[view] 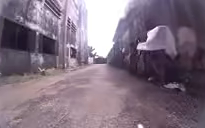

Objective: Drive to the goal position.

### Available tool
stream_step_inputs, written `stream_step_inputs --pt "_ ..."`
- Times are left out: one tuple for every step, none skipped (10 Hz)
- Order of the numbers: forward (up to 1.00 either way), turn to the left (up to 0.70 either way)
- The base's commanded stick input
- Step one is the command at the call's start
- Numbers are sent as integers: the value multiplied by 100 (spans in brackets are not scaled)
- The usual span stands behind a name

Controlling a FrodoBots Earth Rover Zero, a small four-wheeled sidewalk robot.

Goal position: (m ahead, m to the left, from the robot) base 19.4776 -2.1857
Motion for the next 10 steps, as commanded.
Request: stream_step_inputs --pt "50 0" --pt "50 0" --pt "50 0" --pt "50 0" --pt "50 0" --pt "50 0" --pt "50 0" --pt "50 0" --pt "50 0" --pt "50 0"
